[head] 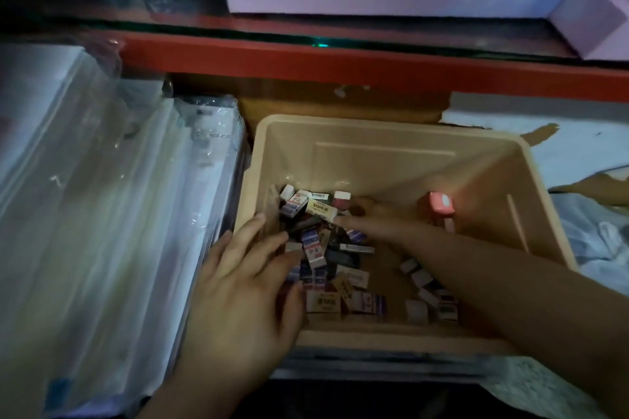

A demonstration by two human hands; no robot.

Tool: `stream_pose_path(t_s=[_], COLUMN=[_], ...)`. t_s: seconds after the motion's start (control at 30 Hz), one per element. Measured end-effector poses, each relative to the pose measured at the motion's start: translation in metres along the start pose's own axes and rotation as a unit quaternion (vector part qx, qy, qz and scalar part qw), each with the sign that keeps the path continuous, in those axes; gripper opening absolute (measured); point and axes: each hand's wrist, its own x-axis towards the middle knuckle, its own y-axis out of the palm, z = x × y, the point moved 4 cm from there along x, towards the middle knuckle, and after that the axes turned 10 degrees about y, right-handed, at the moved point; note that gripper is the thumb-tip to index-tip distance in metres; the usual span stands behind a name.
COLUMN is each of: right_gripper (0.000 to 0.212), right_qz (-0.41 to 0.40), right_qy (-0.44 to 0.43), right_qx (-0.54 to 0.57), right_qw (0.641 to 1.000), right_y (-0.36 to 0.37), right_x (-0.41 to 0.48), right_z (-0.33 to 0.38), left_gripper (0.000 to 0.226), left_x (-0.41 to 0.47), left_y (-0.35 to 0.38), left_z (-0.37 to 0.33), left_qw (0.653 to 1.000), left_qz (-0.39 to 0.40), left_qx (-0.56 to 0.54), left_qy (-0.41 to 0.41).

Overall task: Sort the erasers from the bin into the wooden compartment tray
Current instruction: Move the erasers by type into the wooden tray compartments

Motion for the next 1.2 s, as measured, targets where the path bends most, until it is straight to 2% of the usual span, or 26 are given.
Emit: stream_pose_path(t_s=[0.17,0.27,0.37,0.57,0.7,0.83,1.03,1.2], right_gripper=[0.055,0.075,0.073,0.083,0.075,0.075,0.063,0.046], right_qz=[-0.005,-0.059,-0.114,-0.105,-0.108,-0.106,-0.146,-0.158], right_qy=[-0.003,-0.023,-0.056,-0.089,-0.127,-0.156,-0.195,-0.242], right_qx=[0.019,-0.026,-0.063,-0.088,-0.21,-0.27,-0.303,-0.262], right_qw=[1.0,0.998,0.99,0.987,0.963,0.944,0.922,0.921], right_y=[0.007,0.017,0.022,0.022,0.027,0.036,0.035,0.034], right_x=[0.011,0.016,0.012,0.013,0.006,0.0,-0.004,-0.002], right_z=[-0.001,-0.006,-0.002,0.012,0.023,0.031,0.036,0.039], left_gripper=[0.037,0.037,0.035,0.034,0.035,0.035,0.035,0.033], left_x=[0.0,0.0,0.0,0.0,0.002,0.002,0.001,0.001], left_y=[0.001,0.001,0.001,0.001,-0.001,0.0,0.0,0.0], left_z=[0.001,0.0,0.0,-0.001,-0.002,-0.001,0.0,0.0], left_qw=[1.0,1.0,1.0,0.999,0.999,0.999,1.0,0.999], left_qz=[-0.013,-0.018,-0.023,-0.032,-0.038,-0.03,-0.031,-0.036], left_qx=[0.001,-0.007,-0.013,-0.018,-0.015,-0.01,-0.002,0.002], left_qy=[0.005,0.005,0.003,0.007,0.011,0.004,0.005,0.01])
